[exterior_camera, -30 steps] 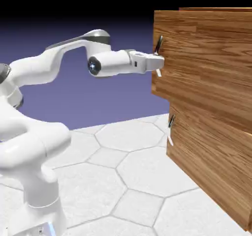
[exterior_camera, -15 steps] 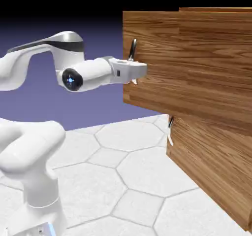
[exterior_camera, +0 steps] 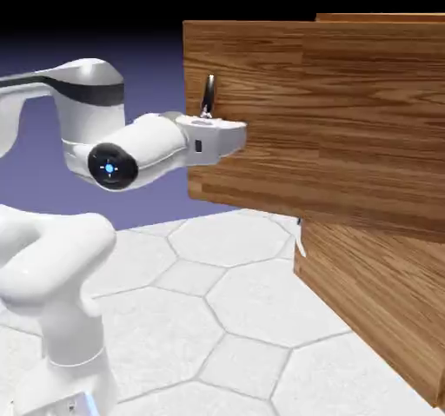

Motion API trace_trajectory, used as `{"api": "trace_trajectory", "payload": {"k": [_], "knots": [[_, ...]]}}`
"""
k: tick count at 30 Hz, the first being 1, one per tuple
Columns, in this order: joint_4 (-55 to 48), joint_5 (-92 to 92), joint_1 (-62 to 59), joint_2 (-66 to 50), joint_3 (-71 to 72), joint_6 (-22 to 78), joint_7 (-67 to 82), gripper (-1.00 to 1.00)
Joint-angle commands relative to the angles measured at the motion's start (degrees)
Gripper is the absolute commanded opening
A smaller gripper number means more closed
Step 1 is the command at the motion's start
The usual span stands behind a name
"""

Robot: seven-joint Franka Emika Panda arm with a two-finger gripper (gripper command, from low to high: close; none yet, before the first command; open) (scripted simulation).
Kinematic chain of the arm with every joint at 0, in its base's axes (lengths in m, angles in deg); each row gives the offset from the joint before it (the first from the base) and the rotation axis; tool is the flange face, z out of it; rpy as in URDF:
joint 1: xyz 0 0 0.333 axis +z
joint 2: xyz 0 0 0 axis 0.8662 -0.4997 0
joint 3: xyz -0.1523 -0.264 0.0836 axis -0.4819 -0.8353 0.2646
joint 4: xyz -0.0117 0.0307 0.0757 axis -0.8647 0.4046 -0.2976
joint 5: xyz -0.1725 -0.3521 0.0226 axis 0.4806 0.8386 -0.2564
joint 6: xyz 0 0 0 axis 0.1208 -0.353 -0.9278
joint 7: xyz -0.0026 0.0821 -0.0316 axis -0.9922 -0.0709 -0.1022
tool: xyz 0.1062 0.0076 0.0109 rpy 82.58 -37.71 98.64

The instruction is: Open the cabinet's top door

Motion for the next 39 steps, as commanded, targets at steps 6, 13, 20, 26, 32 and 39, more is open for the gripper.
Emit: {"api": "trace_trajectory", "payload": {"k": [6,13,20,26,32,39], "knots": [[-4.96,12.25,0.57,-8.60,-12.45,9.18,4.30,-1.00],[-15.91,25.29,6.16,-22.36,-26.93,21.10,10.21,-1.00],[-30.26,33.75,16.37,-36.37,-40.69,33.70,16.13,-1.00],[-42.53,37.43,26.93,-47.34,-52.77,44.31,21.52,-1.00],[-51.85,38.97,37.95,-55.70,-65.23,52.60,26.54,-1.00],[-57.71,40.41,52.37,-56.81,-78.90,55.56,27.19,-1.00]]}}
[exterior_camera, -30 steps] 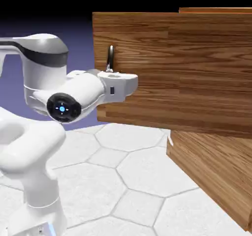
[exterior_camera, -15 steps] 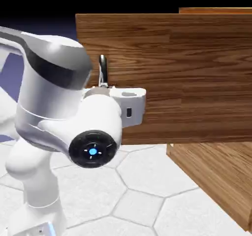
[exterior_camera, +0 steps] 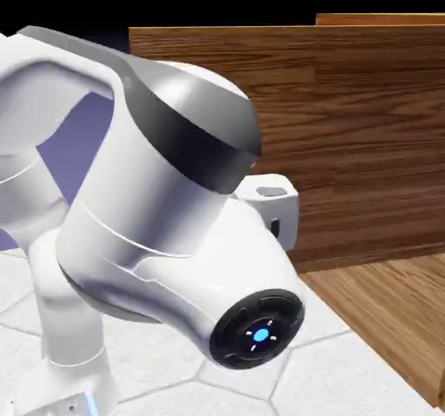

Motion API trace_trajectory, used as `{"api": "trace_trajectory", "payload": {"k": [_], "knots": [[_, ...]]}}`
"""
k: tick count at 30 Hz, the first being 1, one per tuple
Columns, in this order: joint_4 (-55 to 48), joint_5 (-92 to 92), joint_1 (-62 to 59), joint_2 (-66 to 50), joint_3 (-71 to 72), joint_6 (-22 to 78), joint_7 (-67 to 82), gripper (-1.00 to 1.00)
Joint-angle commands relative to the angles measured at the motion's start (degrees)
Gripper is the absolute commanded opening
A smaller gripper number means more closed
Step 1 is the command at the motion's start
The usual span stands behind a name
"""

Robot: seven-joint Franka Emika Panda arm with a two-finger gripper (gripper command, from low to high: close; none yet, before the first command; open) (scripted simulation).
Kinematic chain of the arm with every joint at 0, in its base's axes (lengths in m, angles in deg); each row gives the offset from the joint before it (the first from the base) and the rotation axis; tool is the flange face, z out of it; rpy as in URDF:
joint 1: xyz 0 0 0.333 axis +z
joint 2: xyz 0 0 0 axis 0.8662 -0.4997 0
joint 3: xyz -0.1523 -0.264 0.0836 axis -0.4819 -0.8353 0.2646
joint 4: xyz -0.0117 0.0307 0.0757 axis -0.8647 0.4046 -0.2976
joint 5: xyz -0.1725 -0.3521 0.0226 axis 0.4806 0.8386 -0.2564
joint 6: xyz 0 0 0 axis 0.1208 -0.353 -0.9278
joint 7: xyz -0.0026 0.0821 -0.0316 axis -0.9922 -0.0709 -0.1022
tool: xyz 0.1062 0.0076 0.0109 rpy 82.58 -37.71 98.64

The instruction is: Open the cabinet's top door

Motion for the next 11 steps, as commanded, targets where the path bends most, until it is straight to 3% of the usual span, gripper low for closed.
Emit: {"api": "trace_trajectory", "payload": {"k": [1,11], "knots": [[-0.69,0.24,2.06,0.47,-1.74,0.00,-0.37,-1.00],[-10.89,3.84,22.83,10.75,-15.72,0.24,-7.73,-1.00]]}}
